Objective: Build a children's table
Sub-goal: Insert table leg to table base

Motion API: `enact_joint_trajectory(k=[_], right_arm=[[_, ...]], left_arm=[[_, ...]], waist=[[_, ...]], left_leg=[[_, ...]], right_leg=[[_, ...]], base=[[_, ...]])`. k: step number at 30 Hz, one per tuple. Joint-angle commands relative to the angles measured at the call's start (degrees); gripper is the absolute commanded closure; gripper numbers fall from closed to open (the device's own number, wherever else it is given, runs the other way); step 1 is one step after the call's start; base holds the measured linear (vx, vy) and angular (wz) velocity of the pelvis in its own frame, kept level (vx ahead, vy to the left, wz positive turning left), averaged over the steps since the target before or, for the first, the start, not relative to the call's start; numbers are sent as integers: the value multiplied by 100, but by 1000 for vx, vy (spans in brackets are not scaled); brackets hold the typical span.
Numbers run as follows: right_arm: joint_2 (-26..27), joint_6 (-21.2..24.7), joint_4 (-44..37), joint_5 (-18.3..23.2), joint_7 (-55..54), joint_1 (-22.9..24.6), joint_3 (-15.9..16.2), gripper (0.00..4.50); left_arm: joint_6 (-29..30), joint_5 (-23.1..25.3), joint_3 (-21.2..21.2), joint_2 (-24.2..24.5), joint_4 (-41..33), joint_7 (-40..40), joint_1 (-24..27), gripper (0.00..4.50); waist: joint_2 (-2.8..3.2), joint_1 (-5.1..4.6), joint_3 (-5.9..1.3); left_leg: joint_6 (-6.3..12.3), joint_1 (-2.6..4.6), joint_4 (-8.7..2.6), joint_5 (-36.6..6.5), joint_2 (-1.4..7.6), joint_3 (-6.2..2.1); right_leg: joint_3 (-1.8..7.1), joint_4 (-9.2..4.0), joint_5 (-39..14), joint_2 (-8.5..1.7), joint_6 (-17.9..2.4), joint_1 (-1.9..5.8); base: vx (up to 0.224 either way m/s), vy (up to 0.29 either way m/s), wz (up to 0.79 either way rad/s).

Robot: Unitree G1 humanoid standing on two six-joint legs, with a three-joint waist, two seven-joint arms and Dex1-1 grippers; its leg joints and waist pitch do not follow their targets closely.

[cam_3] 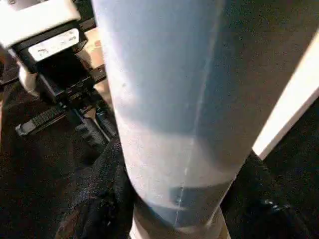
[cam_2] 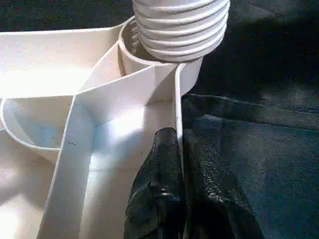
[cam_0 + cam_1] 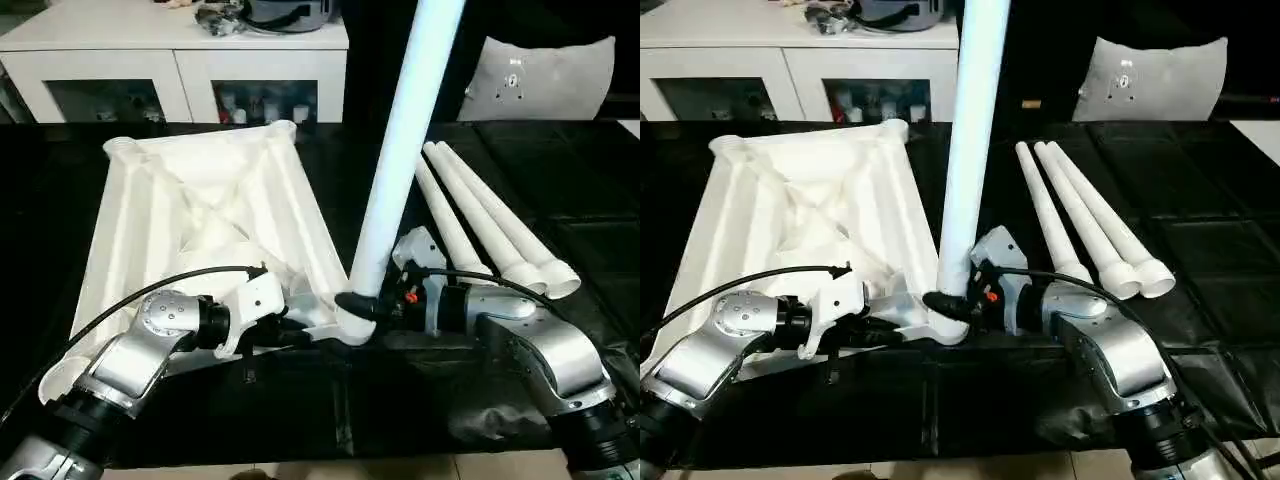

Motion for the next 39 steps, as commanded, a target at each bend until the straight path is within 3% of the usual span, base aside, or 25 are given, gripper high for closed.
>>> enact_joint_trajectory(k=[1, 8, 12, 13, 16, 18, 19, 20, 21, 23, 24, 25, 27, 28, 31, 33, 36, 39], right_arm=[[-128, 280, 301, -137, 8, 55, 146, 260], [-111, 205, 597, -219, -63, -31, 16, 260], [-73, 203, 648, -195, -89, -47, -38, 260], [-72, 226, 631, -174, -71, -33, -31, 260], [-49, 265, 597, -117, -42, 29, -15, 260], [56, 194, 681, -59, -105, 132, -103, 260], [94, 172, 710, -31, -129, 166, -148, 260], [103, 166, 718, -25, -135, 174, -160, 260], [194, 132, 774, 56, -199, 248, -285, 260], [235, 120, 795, 96, -229, 281, -344, 260], [319, 90, 851, 194, -269, 365, -467, 260], [366, 61, 889, 242, -303, 449, -541, 260], [440, -34, 933, 298, -348, 630, -642, 260], [484, -134, 933, 300, -378, 797, -686, 260], [449, -378, 821, 132, -415, 1037, -606, 260], [240, -685, 599, -248, -378, 1162, -296, 260], [23, -937, 517, -617, -240, 1131, 70, 260], [2, -1021, 645, -726, -84, 989, 184, 260]], left_arm=[[-164, -46, -145, 45, -67, -294, -137, 450], [-332, 2, -128, 72, 85, -558, -244, 450], [-413, 36, -110, 64, 170, -556, -289, 450], [-426, 25, -116, 60, 187, -580, -303, 450], [-460, 32, -120, 35, 229, -584, -350, 450], [-504, 102, -79, -25, 331, -473, -407, 450], [-501, 104, -72, -32, 350, -465, -415, 450], [-500, 105, -70, -33, 354, -463, -417, 450], [-481, 95, -57, -29, 372, -466, -420, 450], [-479, 93, -51, -23, 377, -465, -420, 450], [-448, 52, -20, -33, 375, -462, -411, 450], [-405, 2, 17, -50, 364, -453, -402, 450], [-336, -77, 80, -84, 341, -434, -390, 450], [-282, -132, 131, -116, 327, -409, -383, 450], [-243, -152, 165, -162, 326, -366, -386, 450], [-276, -94, 135, -162, 336, -349, -411, 450], [-348, 8, 93, -153, 359, -298, -427, 450], [-351, 77, 37, -113, 294, -325, -413, 450]], waist=[[-12, -11, -272], [-28, 21, -292], [-33, 28, -279], [63, 42, -263], [22, 24, -268], [112, 36, -254], [85, 35, -251], [100, 46, -240], [188, 63, -238], [129, 43, -221], [173, 39, -207], [168, 45, -213], [250, 59, -205], [240, 68, -207], [248, 92, -198], [285, 114, -171], [255, 102, -127], [251, 86, -97]], left_leg=[[208, 122, -434, -645, 517, -149], [251, 113, -411, -400, 519, -141], [234, 108, -426, -529, 521, -144], [197, 111, -431, -572, 520, -160], [106, 124, -446, -689, 524, -157], [38, 128, -453, -819, 517, -163], [25, 128, -457, -863, 522, -159], [-15, 133, -474, -1016, 522, -163], [-84, 140, -481, -1138, 519, -183], [-122, 132, -500, -1291, 522, -175], [-175, 140, -518, -1423, 519, -179], [-179, 143, -514, -1429, 522, -181], [-215, 138, -519, -1477, 520, -194], [-203, 130, -520, -1442, 525, -192], [-100, 114, -516, -1274, 525, -185], [-68, 115, -520, -1258, 524, -182], [-103, 119, -557, -1393, 540, -185], [-74, 117, -572, -1500, 535, -189]], right_leg=[[217, -361, 422, -510, -1560, 124], [215, -327, 757, -515, -1592, 131], [213, -342, 594, -524, -1590, 131], [213, -337, 549, -527, -1583, 114], [217, -347, 571, -510, -1586, 125], [222, -360, 608, -514, -1597, 110], [224, -365, 598, -515, -1602, 115], [224, -380, 458, -520, -1603, 111], [225, -371, 301, -531, -1606, 108], [229, -401, 111, -524, -1597, 113], [235, -429, -105, -520, -1562, 96], [239, -424, -116, -528, -1568, 99], [236, -424, -110, -530, -1572, 93], [238, -419, -26, -529, -1579, 97], [238, -430, 99, -531, -1568, 101], [240, -444, 5, -527, -1531, 77], [250, -481, -285, -519, -1396, 61], [263, -491, -439, -528, -1388, 51]], base=[[0, 0, 0], [0, 0, 0], [0, 0, 0], [0, 0, 0], [0, 0, 0], [0, 0, 0], [0, 0, 0], [0, 0, 0], [0, 0, 0], [0, 0, 0], [0, 0, 0], [0, 0, 0], [0, 0, 0], [0, 0, 0], [0, 0, 0], [0, 0, 0], [0, 0, 0], [0, 0, 0]])
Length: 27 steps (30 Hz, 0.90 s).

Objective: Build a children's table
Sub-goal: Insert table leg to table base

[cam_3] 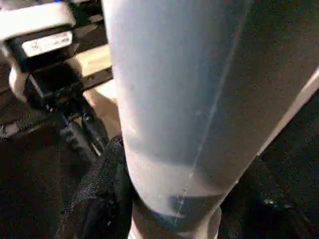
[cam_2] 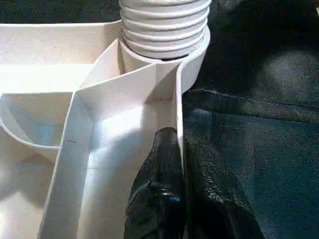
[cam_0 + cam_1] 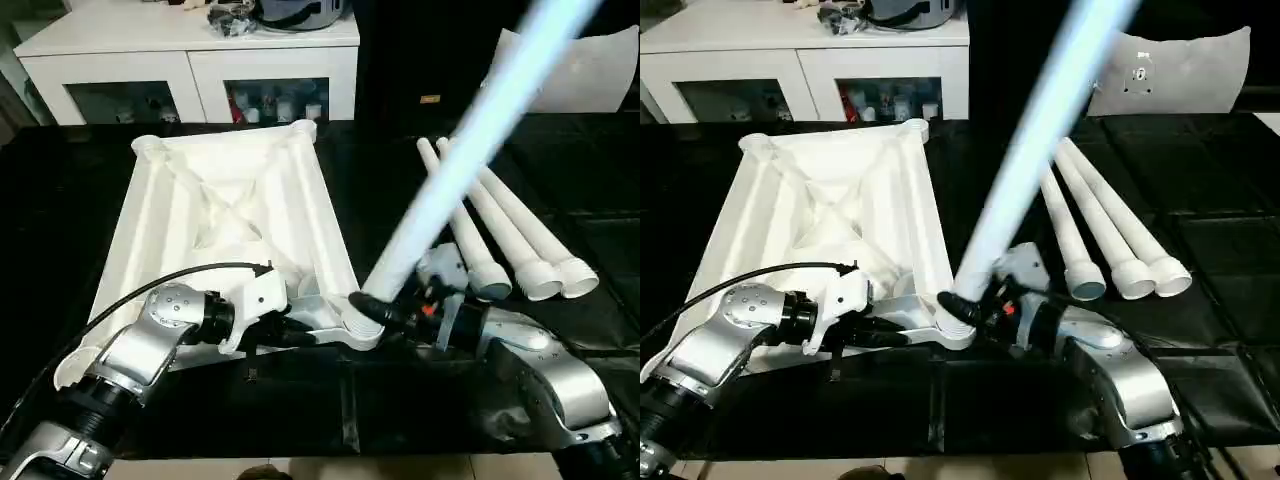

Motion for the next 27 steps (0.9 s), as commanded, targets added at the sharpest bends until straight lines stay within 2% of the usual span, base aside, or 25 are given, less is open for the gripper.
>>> enact_joint_trajectory(k=[1, 2, 4, 5, 6, 7, 8, 10, 11, 13, 14, 16, 17, 18, 20, 21, 22, 23, 24, 26, 27], right_arm=[[-176, 234, 561, -527, 95, 183, 462, 260], [-192, 219, 594, -547, 138, 141, 504, 260], [-299, 247, 690, -553, 410, -10, 698, 260], [-299, 247, 690, -553, 410, -10, 698, 260], [-415, 239, 748, -586, 636, -66, 865, 260], [-457, 231, 779, -617, 724, -81, 939, 260], [-534, 220, 831, -661, 920, -103, 1091, 260], [-576, 212, 844, -688, 1068, -104, 1196, 260], [-575, 206, 835, -705, 1125, -93, 1230, 260], [-591, 268, 731, -658, 1258, -37, 1294, 260], [-617, 329, 650, -605, 1356, 2, 1341, 260], [-656, 405, 556, -532, 1467, 45, 1406, 260], [-688, 440, 493, -494, 1551, 68, 1466, 260], [-707, 504, 404, -434, 1612, 102, 1521, 260], [-678, 526, 343, -398, 1625, 126, 1569, 260], [-678, 526, 343, -398, 1625, 126, 1569, 260], [-605, 505, 364, -403, 1562, 126, 1557, 260], [-476, 433, 434, -466, 1452, 110, 1521, 260], [-476, 433, 434, -466, 1452, 110, 1521, 260], [-302, 321, 536, -551, 1223, 76, 1439, 260], [-267, 288, 561, -566, 1174, 67, 1419, 260]], left_arm=[[-87, 79, 39, 66, -209, -8, -137, 450], [-99, 93, 28, 80, -220, -25, -132, 450], [-106, 125, 0, 125, -283, -85, -136, 450], [-106, 125, 0, 125, -283, -85, -136, 450], [-91, 133, -9, 125, -309, -103, -165, 450], [-104, 133, -16, 120, -297, -124, -190, 450], [-136, 126, -31, 105, -256, -190, -251, 450], [-162, 129, -48, 90, -195, -254, -338, 450], [-195, 147, -62, 84, -134, -287, -407, 450], [-284, 177, -73, 62, 37, -355, -580, 450], [-337, 180, -71, 44, 141, -403, -685, 450], [-394, 175, -73, 36, 242, -488, -798, 450], [-437, 191, -87, 37, 322, -547, -888, 450], [-493, 268, -129, 61, 425, -605, -1005, 450], [-540, 371, -161, 71, 570, -642, -1170, 450], [-540, 372, -161, 71, 571, -642, -1171, 450], [-527, 400, -151, 65, 623, -627, -1232, 450], [-526, 423, -133, 65, 693, -598, -1295, 450], [-526, 423, -133, 65, 693, -598, -1295, 450], [-411, 354, -39, 122, 595, -559, -1171, 450], [-373, 340, -10, 140, 551, -538, -1120, 450]], waist=[[-16, -75, -130], [6, -83, -123], [7, -101, 8], [-4, -112, 5], [5, -120, 77], [-7, -124, 66], [-7, -121, 77], [23, -124, 121], [14, -114, 101], [23, -95, 128], [30, -71, 137], [20, -76, 144], [65, -70, 147], [56, -72, 126], [47, -78, 109], [48, -71, 73], [67, -63, 57], [46, -77, 82], [34, -76, 78], [16, -90, 92], [26, -107, 107]], left_leg=[[-36, 90, -556, -1596, 533, -199], [-62, 111, -569, -1703, 533, -207], [-114, 105, -609, -1997, 541, -213], [-172, 139, -619, -2219, 541, -224], [-222, 172, -634, -2487, 550, -232], [-238, 184, -640, -2493, 552, -238], [-213, 185, -655, -2371, 559, -238], [-141, 162, -677, -2087, 563, -220], [-60, 171, -669, -1853, 568, -196], [38, 141, -667, -1579, 560, -182], [67, 158, -668, -1570, 568, -177], [65, 139, -686, -1535, 578, -188], [61, 140, -695, -1504, 585, -201], [65, 160, -688, -1482, 589, -188], [157, 141, -669, -1157, 588, -183], [331, 115, -602, -605, 571, -168], [379, 117, -581, -500, 564, -161], [435, 96, -587, -528, 557, -147], [442, 94, -590, -588, 557, -145], [395, 104, -644, -909, 579, -149], [325, 101, -677, -1058, 592, -154]], right_leg=[[271, -491, -614, -527, -1338, 30], [273, -500, -814, -529, -1320, 23], [304, -553, -1237, -534, -1257, -47], [316, -571, -1599, -546, -1214, -37], [338, -616, -1988, -549, -1142, -97], [340, -622, -2053, -557, -1117, -82], [348, -624, -1936, -546, -1100, -89], [343, -617, -1454, -532, -1122, -86], [338, -607, -1001, -519, -1165, -72], [325, -581, -546, -520, -1250, -50], [325, -586, -498, -518, -1272, -56], [308, -568, -383, -529, -1320, -18], [294, -561, -296, -527, -1315, -5], [290, -560, -189, -526, -1328, -1], [273, -520, 371, -526, -1386, 37], [244, -459, 1196, -523, -1416, 66], [235, -445, 1385, -528, -1428, 69], [226, -452, 1433, -537, -1462, 68], [225, -460, 1359, -551, -1472, 78], [234, -518, 627, -579, -1493, 81], [244, -544, 185, -593, -1505, 77]], base=[[0, 0, 0], [0, 0, 0], [0, 0, 0], [0, 0, 0], [0, 0, 0], [0, 0, 0], [0, 0, 0], [0, 0, 0], [0, 0, 0], [0, 0, 0], [0, 0, 0], [0, 0, 0], [0, 0, 0], [0, 0, 0], [30, 4, -2], [60, 9, -3], [0, 0, 0], [0, 0, 0], [0, 0, 0], [0, 0, 0], [0, 0, 0]])
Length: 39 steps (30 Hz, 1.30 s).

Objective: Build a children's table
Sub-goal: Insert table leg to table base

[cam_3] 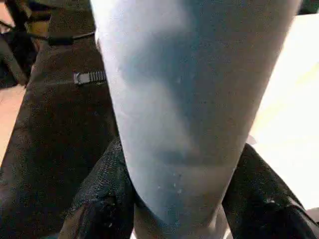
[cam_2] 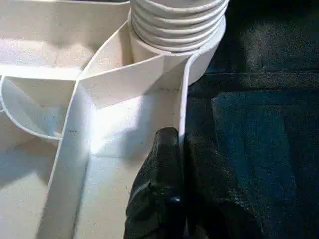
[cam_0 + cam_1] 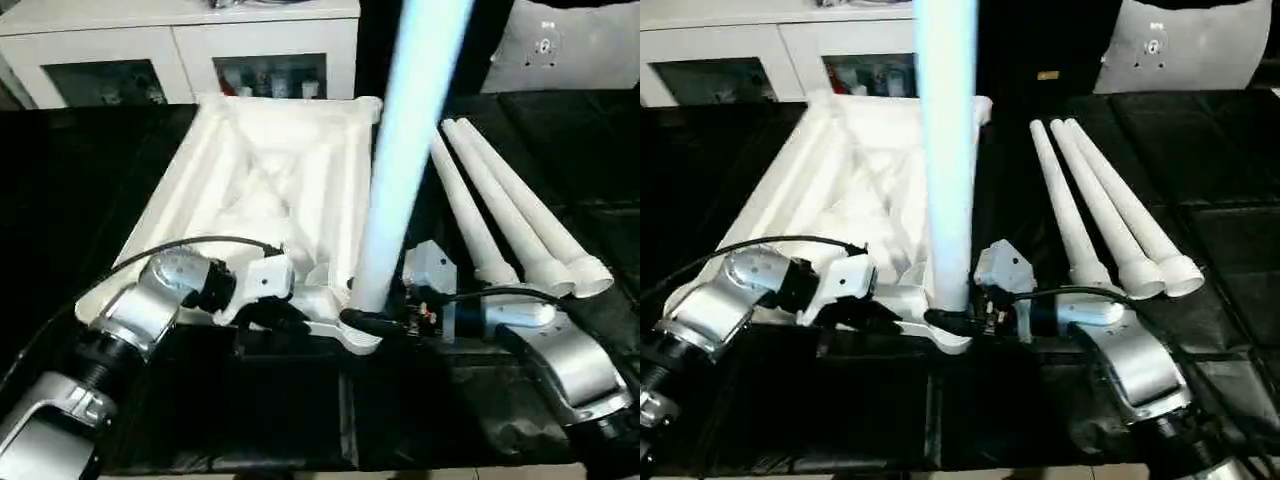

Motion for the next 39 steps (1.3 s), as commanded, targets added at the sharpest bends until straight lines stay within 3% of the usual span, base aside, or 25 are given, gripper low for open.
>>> enact_joint_trajectory(k=[1, 2, 4, 5, 7, 8, 9, 10, 11, 12, 13, 14, 15, 17, 18, 21, 22, 23, 24, 31, 34, 35, 37, 39], right_arm=[[100, 448, 716, -338, 60, 537, 974, 260], [195, 324, 839, -454, -153, 488, 892, 260], [267, 249, 920, -509, -303, 462, 822, 260], [303, 221, 954, -531, -381, 452, 783, 260], [427, 166, 1049, -582, -617, 424, 651, 260], [518, 129, 1096, -600, -794, 408, 546, 260], [603, 110, 1122, -609, -935, 399, 448, 260], [676, 74, 1147, -644, -1088, 381, 370, 260], [724, 45, 1166, -672, -1183, 370, 323, 260], [794, 30, 1174, -670, -1296, 360, 257, 260], [794, 30, 1174, -670, -1296, 360, 257, 260], [913, 14, 1203, -665, -1472, 335, 164, 260], [1020, 4, 1272, -671, -1632, 293, 98, 260], [1074, -8, 1324, -671, -1719, 265, 71, 260], [1179, 0, 1436, -668, -1879, 213, 8, 260], [1349, 33, 1607, -656, -2133, 134, -108, 260], [1502, 70, 1764, -638, -2347, 51, -210, 260], [1565, 86, 1824, -625, -2416, 15, -246, 260], [1610, 93, 1866, -620, -2459, -13, -267, 260], [1810, 96, 2001, -656, -2549, -110, -291, 260], [1856, 143, 2068, -598, -2571, -143, -377, 260], [1867, 160, 2076, -562, -2566, -148, -404, 204], [1867, 187, 2086, -528, -2543, -161, -426, 188], [1855, 161, 2124, -545, -2535, -194, -445, 180]], left_arm=[[159, -48, 310, -43, -154, 438, -38, 450], [319, -76, 424, 37, -336, 578, 147, 450], [477, -103, 529, 81, -487, 720, 292, 450], [554, -118, 584, 101, -569, 793, 367, 450], [820, -144, 771, 115, -831, 1070, 597, 450], [1035, -170, 898, 109, -1083, 1257, 786, 450], [1223, -163, 989, 104, -1322, 1417, 951, 450], [1440, -139, 1077, 89, -1580, 1586, 1131, 450], [1593, -109, 1137, 74, -1755, 1689, 1249, 450], [1832, -47, 1194, 20, -2045, 1854, 1423, 450], [1832, -47, 1194, 20, -2045, 1854, 1423, 450], [2247, 24, 1253, -129, -2502, 2110, 1663, 450], [2607, 72, 1233, -364, -2872, 2352, 1815, 450], [2792, 95, 1208, -489, -3058, 2489, 1880, 450], [2980, 127, 1115, -676, -3264, 2664, 1937, 450], [3219, 136, 950, -926, -3514, 2886, 1986, 450], [3384, 152, 803, -1149, -3671, 3075, 1988, 450], [3430, 187, 751, -1236, -3696, 3162, 1974, 450], [3461, 228, 718, -1298, -3704, 3235, 1959, 450], [3616, 369, 736, -1195, -3611, 3381, 1828, 450], [3657, 299, 800, -1096, -3566, 3265, 1779, 450], [3659, 287, 807, -1081, -3558, 3240, 1774, 450], [3622, 276, 808, -1029, -3529, 3208, 1767, 450], [3562, 253, 818, -950, -3447, 3153, 1717, 450]], waist=[[-19, -41, -110], [-58, -69, -116], [-23, -99, -93], [-38, -106, -119], [-24, -167, -81], [-57, -192, -101], [-47, -236, -96], [-95, -257, -104], [-62, -275, -103], [-91, -306, -116], [-81, -315, -106], [-122, -337, -143], [-188, -344, -132], [-154, -336, -143], [-211, -339, -144], [-197, -327, -141], [-280, -348, -151], [-304, -330, -144], [-275, -321, -154], [-296, -317, -182], [-271, -320, -203], [-272, -325, -203], [-264, -326, -215], [-254, -313, -244]], left_leg=[[307, 82, -457, -1137, 586, -233], [259, 90, -472, -1233, 590, -227], [195, 76, -500, -1341, 599, -233], [163, 92, -499, -1361, 610, -232], [90, 70, -536, -1521, 606, -246], [70, 73, -534, -1551, 605, -245], [54, 28, -544, -1505, 601, -253], [71, 4, -551, -1489, 600, -258], [72, 23, -550, -1523, 590, -256], [90, 37, -530, -1450, 596, -244], [116, 31, -522, -1401, 587, -240], [162, 35, -500, -1263, 591, -224], [269, 12, -487, -1074, 584, -214], [341, 29, -468, -957, 579, -206], [378, 23, -462, -893, 579, -198], [324, 34, -463, -968, 576, -204], [336, 29, -460, -974, 577, -191], [349, 25, -454, -933, 571, -196], [336, 39, -446, -907, 569, -195], [275, 35, -435, -968, 550, -203], [287, 36, -422, -882, 547, -206], [281, 39, -422, -879, 550, -207], [277, 44, -409, -828, 551, -200], [319, 52, -368, -560, 541, -191]], right_leg=[[250, -375, 1, -578, -1488, 66], [264, -399, -293, -577, -1487, 61], [273, -420, -618, -581, -1478, 34], [277, -412, -668, -582, -1477, 35], [285, -432, -962, -574, -1455, 7], [294, -433, -1079, -579, -1437, 8], [291, -423, -1066, -588, -1431, 25], [280, -428, -1116, -583, -1404, 40], [279, -441, -1262, -574, -1366, 7], [303, -444, -1188, -579, -1380, 5], [302, -454, -1137, -571, -1386, -6], [305, -427, -916, -565, -1420, 21], [298, -433, -698, -558, -1462, 19], [288, -423, -564, -541, -1491, 13], [286, -412, -480, -533, -1501, 23], [278, -413, -478, -518, -1508, 17], [280, -412, -437, -512, -1519, 18], [286, -412, -482, -533, -1521, 25], [282, -418, -493, -530, -1509, 18], [275, -396, -253, -510, -1422, 42], [270, -378, -151, -509, -1453, 53], [266, -371, -103, -503, -1469, 51], [268, -357, 51, -500, -1502, 62], [256, -312, 530, -487, -1578, 76]], base=[[0, 0, 0], [0, 0, 0], [0, 0, 0], [0, 0, 0], [0, 0, 0], [0, 0, 0], [0, 0, 0], [0, 0, 0], [0, 0, 0], [0, 0, 0], [0, 0, 0], [0, 0, 0], [0, 0, 0], [0, 0, 0], [0, 0, 0], [0, 0, 0], [0, 0, 0], [0, 0, 0], [0, 0, 0], [0, 0, 0], [0, 0, 0], [0, 0, 0], [0, 0, 0], [0, 0, 0]])
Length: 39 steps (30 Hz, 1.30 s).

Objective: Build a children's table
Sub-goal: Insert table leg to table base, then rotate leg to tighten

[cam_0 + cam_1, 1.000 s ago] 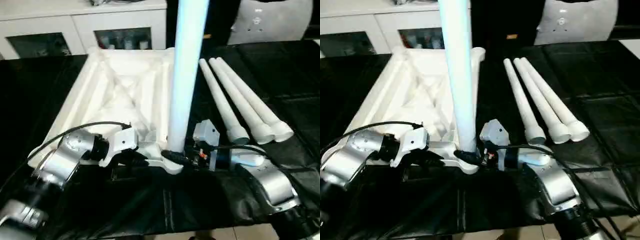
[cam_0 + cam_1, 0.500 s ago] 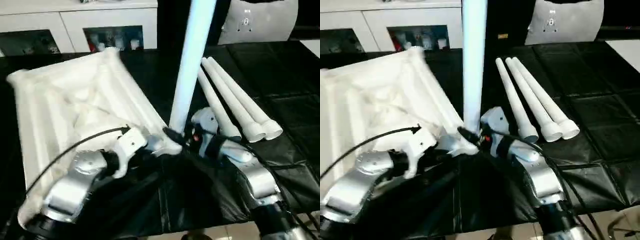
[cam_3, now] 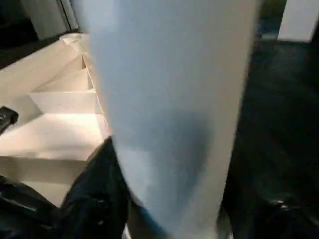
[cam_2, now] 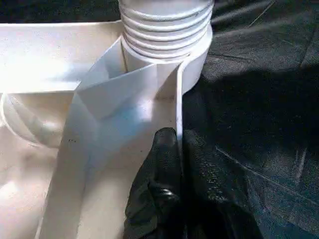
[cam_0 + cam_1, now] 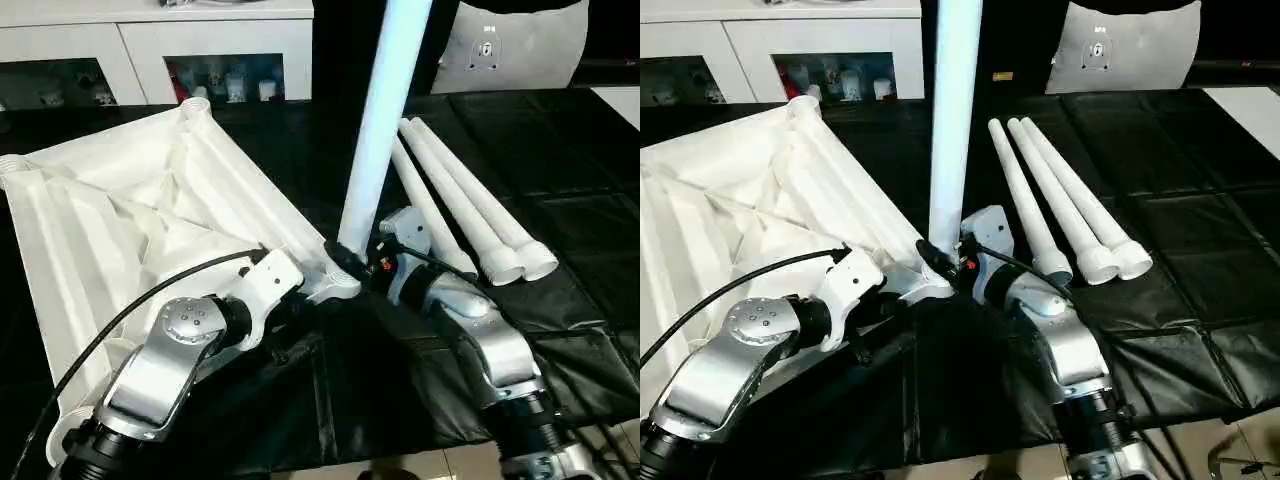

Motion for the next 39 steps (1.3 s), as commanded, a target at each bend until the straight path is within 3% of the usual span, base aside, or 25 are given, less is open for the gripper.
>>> enact_joint_trajectory(k=[1, 4, 5, 9, 14, 15, 18, 20, 24, 29, 32, 39], right_arm=[[-40, 468, 629, -121, -19, 251, 203, 155], [-112, 434, 548, -87, 60, 313, 153, 141], [-178, 389, 478, -61, 163, 365, 125, 132], [-355, 257, 359, -67, 362, 459, 120, 86], [-759, 1, 146, -14, 832, 610, 53, 58], [-893, -33, 82, 19, 966, 646, 11, 32], [-1346, -133, -150, 189, 1584, 728, -102, 12], [-1576, -175, -309, 332, 1963, 751, -148, 5], [-1885, -241, -487, 538, 2503, 693, -154, 5], [-2047, -361, -487, 564, 2802, 519, -83, 5], [-2071, -534, -321, 456, 3098, 154, 121, 5], [-2100, -556, -115, 385, 3699, -80, 412, 5]], left_arm=[[-106, -100, -32, 48, -32, -153, -119, 450], [-214, -84, -48, 186, 78, -244, -154, 450], [-283, -99, -54, 263, 140, -308, -170, 450], [-477, -144, -108, 429, 205, -551, -196, 450], [-733, -242, -117, 642, 379, -851, -271, 450], [-889, -239, -140, 712, 457, -963, -303, 450], [-1289, -243, -267, 934, 728, -1331, -429, 450], [-1587, -246, -346, 1033, 888, -1572, -512, 450], [-2140, -253, -528, 1196, 1132, -2050, -654, 450], [-2484, -280, -654, 1294, 1285, -2450, -763, 450], [-2846, -221, -869, 1399, 1524, -2801, -945, 450], [-3167, -150, -952, 1366, 1857, -2946, -1102, 450]], waist=[[69, 67, -256], [97, 82, -274], [81, 95, -280], [100, 176, -287], [83, 222, -326], [88, 224, -316], [104, 282, -275], [114, 294, -270], [109, 307, -261], [126, 332, -287], [133, 363, -304], [136, 434, -303]], left_leg=[[372, 50, -353, -482, 493, -213], [484, 49, -318, -231, 485, -209], [517, 46, -304, -186, 485, -206], [547, 68, -286, -163, 496, -198], [641, 27, -218, 112, 479, -196], [663, 18, -206, 149, 474, -188], [667, 33, -230, -286, 493, -196], [617, 36, -239, -361, 503, -196], [706, 32, -226, -451, 504, -198], [790, 41, -193, -153, 516, -187], [884, 34, -156, 46, 508, -182], [798, 24, -154, -158, 526, -177]], right_leg=[[255, -310, 677, -508, -1570, 118], [235, -260, 1205, -504, -1618, 139], [233, -251, 1326, -501, -1619, 150], [223, -242, 1420, -500, -1596, 146], [219, -149, 1939, -478, -1594, 162], [220, -139, 1989, -474, -1604, 147], [216, -198, 1331, -487, -1561, 132], [216, -201, 1160, -495, -1609, 122], [222, -216, 896, -519, -1655, 114], [210, -154, 1233, -514, -1752, 95], [189, -103, 1472, -501, -1806, 79], [187, -101, 1237, -528, -1862, 76]], base=[[0, 0, 0], [0, 0, 0], [0, 0, 0], [0, 0, 0], [0, 0, 0], [0, 0, 0], [0, 0, 0], [0, 0, 0], [0, 0, 0], [0, 0, 0], [0, 0, 0], [0, 0, 0]])
